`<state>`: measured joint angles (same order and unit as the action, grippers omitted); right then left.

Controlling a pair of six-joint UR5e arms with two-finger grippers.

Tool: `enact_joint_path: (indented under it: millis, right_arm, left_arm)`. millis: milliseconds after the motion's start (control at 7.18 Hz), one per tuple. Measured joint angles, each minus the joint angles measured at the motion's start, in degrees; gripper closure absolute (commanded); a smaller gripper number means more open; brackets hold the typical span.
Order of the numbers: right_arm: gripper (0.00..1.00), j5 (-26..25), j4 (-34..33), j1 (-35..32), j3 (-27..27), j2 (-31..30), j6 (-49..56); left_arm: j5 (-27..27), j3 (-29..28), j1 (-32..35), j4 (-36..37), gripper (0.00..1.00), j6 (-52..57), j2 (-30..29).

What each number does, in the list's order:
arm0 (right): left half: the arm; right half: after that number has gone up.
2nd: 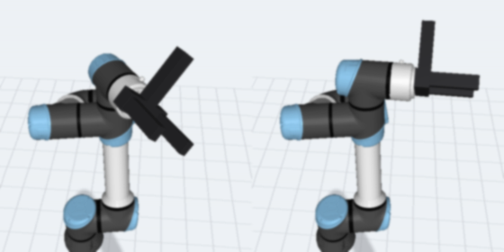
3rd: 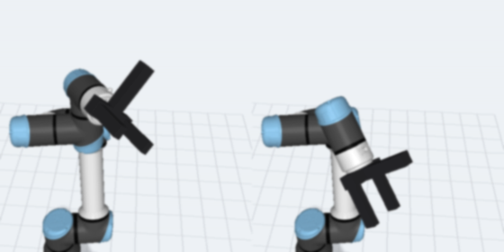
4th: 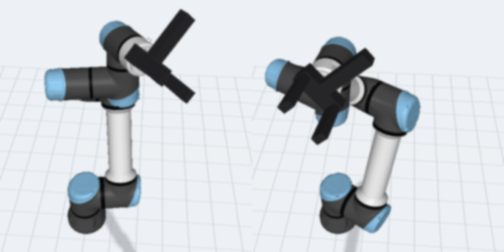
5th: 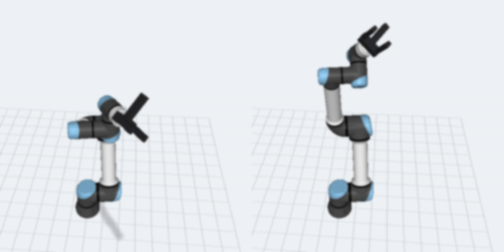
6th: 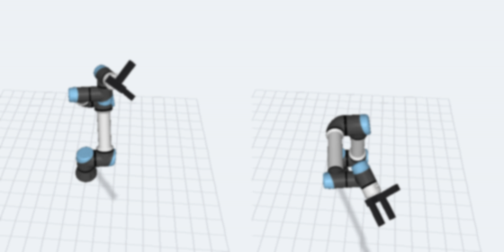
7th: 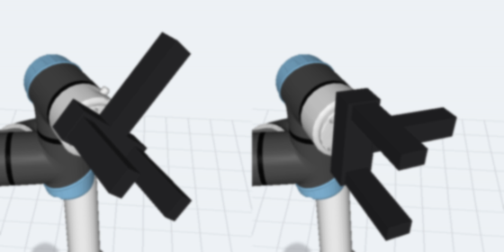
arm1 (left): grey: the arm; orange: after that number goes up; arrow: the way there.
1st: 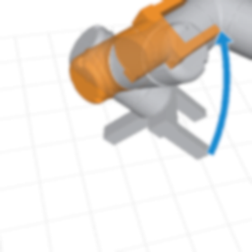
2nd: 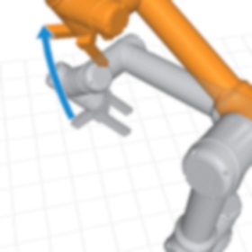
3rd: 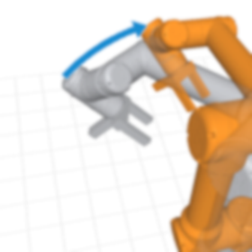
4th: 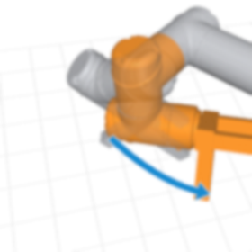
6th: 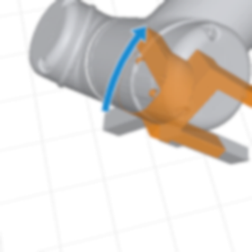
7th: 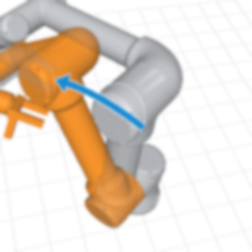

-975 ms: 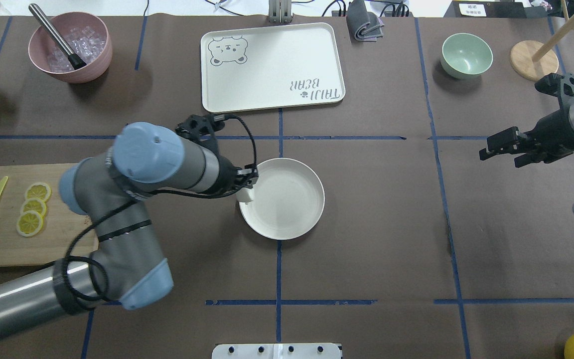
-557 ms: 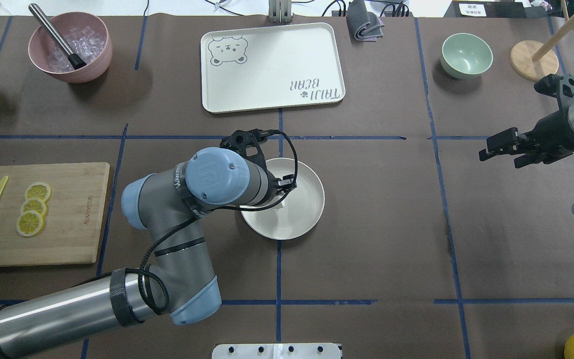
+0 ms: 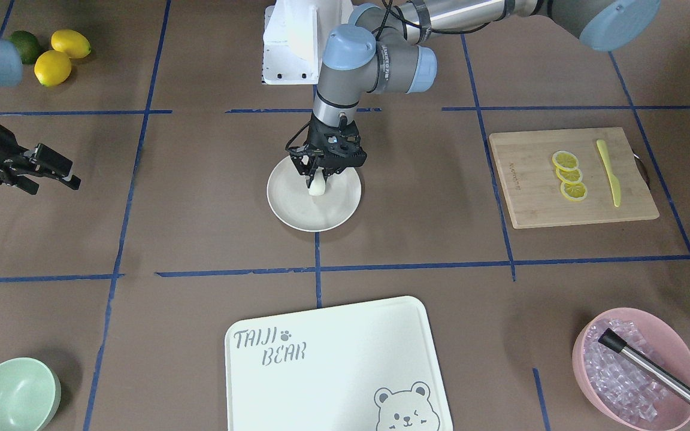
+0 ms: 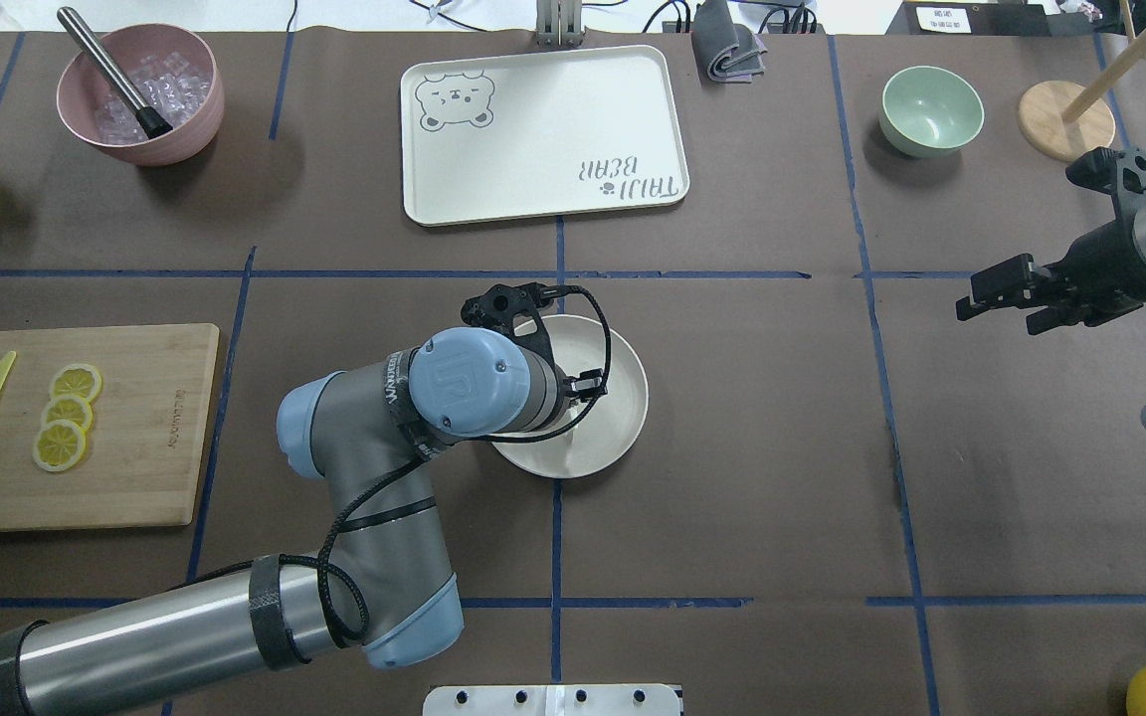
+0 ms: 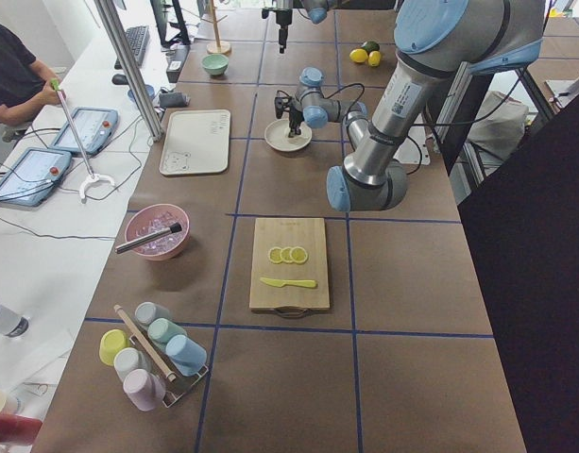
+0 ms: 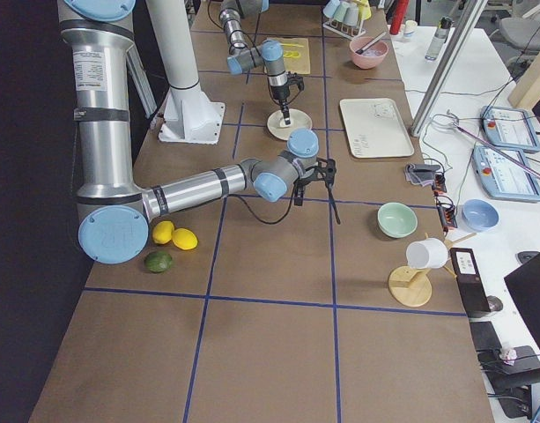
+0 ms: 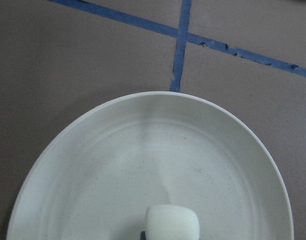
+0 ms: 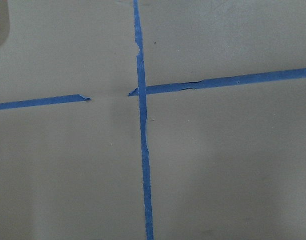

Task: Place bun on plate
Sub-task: 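Lower the bun onto the plate and open the left gripper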

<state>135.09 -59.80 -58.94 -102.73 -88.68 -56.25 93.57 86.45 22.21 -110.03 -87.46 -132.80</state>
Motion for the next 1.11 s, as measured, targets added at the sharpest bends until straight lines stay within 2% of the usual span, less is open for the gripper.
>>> enact_joint_path:
  millis: [139, 278, 418, 557, 1114]
  right_arm:
    - [0.0, 0.0, 0.02, -0.02, 0.0, -0.02, 0.0]
    - [0.0, 0.0, 0.03, -0.03, 0.03, -0.06, 0.0]
    - [0.0, 0.0, 0.03, -0.01, 0.11, -0.07, 0.0]
    - [0.0, 0.0, 0.03, 0.02, 0.21, -0.07, 0.0]
    - [0.0, 0.0, 0.03, 0.05, 0.29, 0.06, 0.0]
  left_arm:
    - [-0.04, -0.02, -0.11, 0.01, 0.54, 0.05, 0.01]
    - [-0.29, -0.05, -0.32, 0.02, 0.48, 0.08, 0.03]
    - [-0.85, -0.05, -0.53, 0.01, 0.16, 0.09, 0.02]
    - [-1.27, -0.04, -0.62, 0.0, 0.01, 0.12, 0.01]
    - [-1.51, 1.12, -0.56, 0.74, 0.01, 0.23, 0.21]
